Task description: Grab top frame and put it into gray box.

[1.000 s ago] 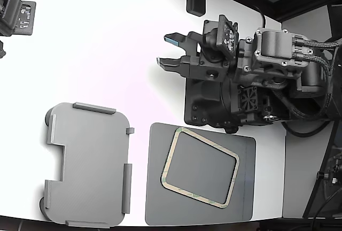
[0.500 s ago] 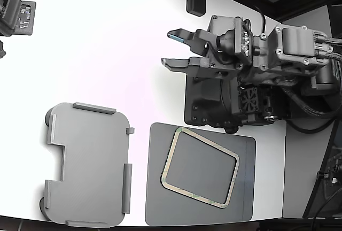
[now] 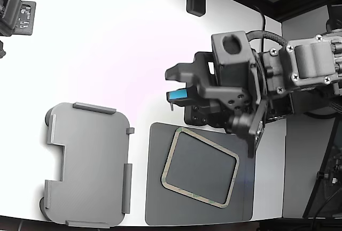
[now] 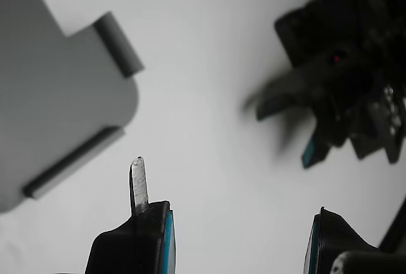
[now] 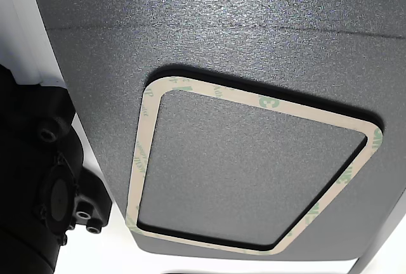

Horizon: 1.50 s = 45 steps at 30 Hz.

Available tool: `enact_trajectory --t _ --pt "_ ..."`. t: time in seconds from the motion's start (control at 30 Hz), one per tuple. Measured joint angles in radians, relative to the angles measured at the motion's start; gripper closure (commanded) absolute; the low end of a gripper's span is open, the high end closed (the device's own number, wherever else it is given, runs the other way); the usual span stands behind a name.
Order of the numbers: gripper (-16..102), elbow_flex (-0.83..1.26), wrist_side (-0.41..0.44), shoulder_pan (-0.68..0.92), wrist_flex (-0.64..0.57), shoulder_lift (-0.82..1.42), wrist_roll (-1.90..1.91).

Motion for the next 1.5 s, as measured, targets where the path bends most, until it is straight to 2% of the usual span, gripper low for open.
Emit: enact_trajectory --t 0.17,0.3,0.37,0.47,0.53,0.7,0.83,0.9,1.07,1.27,1.5 --pt "-3 -0.098 0.052 0.140 0.147 -0.097 -0.259" --pt "-7 -0.198 -0.011 0.230 0.281 -0.190 -0.449" --pt "-3 -0.255 -0.037 0.273 0.348 -0.241 -0.541" --pt "-8 -0.327 -0.015 0.356 0.431 -0.311 -0.657" --pt "-5 -0.342 -0.006 0.419 0.457 -0.342 -0.716" --pt "-10 -0.291 -0.037 0.568 0.460 -0.368 -0.773" --pt "-9 -0.252 -0.064 0.666 0.460 -0.411 -0.787" --pt "-3 -0.250 -0.077 0.713 0.460 -0.439 -0.772" --pt "-7 -0.232 -0.091 0.836 0.454 -0.494 -0.704" --pt "-8 -0.193 -0.066 0.974 0.416 -0.549 -0.640" --pt "-4 -0.149 -0.071 1.072 0.333 -0.600 -0.561"
